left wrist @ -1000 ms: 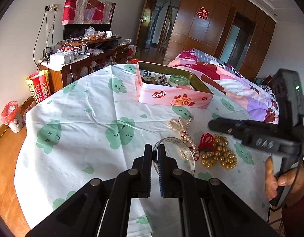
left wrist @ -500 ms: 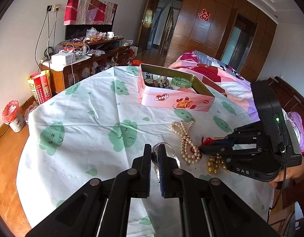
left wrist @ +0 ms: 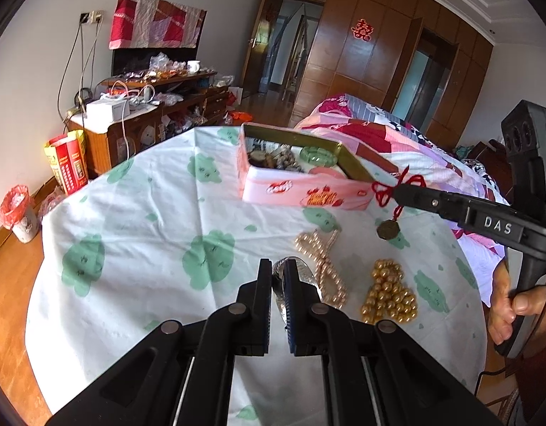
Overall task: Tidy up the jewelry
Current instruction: 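Carry bangle with left tool while right tool carries red charm to the tin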
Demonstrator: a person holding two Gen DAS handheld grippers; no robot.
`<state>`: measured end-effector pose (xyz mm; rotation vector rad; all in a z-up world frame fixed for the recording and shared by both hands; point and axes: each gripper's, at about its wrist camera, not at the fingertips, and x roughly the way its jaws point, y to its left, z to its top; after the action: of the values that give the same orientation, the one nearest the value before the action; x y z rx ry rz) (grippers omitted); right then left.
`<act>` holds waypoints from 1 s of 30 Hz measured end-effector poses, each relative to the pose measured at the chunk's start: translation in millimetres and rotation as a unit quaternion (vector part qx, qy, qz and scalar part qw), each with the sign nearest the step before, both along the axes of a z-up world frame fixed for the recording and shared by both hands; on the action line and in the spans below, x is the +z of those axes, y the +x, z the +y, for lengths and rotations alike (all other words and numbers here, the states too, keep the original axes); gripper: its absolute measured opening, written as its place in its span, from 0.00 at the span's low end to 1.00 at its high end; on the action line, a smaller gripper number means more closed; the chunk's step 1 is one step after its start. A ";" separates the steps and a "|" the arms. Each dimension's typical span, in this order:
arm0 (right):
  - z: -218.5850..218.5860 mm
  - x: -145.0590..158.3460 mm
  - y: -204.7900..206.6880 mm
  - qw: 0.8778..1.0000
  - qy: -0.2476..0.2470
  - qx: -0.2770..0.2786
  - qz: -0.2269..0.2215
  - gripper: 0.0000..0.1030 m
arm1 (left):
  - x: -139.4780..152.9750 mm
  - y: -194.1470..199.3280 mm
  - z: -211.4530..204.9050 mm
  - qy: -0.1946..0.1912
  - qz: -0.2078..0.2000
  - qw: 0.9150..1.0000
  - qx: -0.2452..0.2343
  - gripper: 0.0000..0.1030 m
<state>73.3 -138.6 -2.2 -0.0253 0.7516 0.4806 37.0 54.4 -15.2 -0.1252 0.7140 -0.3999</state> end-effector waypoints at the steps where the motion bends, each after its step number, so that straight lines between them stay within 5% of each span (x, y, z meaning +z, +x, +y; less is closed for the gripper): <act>1: -2.1 4.5 -0.9 1.000 0.013 -0.008 -0.007 0.07 | 3.0 1.8 -2.9 0.001 -0.003 1.000 -0.003 0.05; 30: -34.7 28.8 60.1 0.992 0.083 -0.090 -0.042 0.07 | 47.4 86.6 -62.8 0.007 -0.066 0.997 -0.042 0.05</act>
<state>133.4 -173.3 26.7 0.1761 0.6223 0.3657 123.6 -8.4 32.2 -0.0546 0.5922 -0.4782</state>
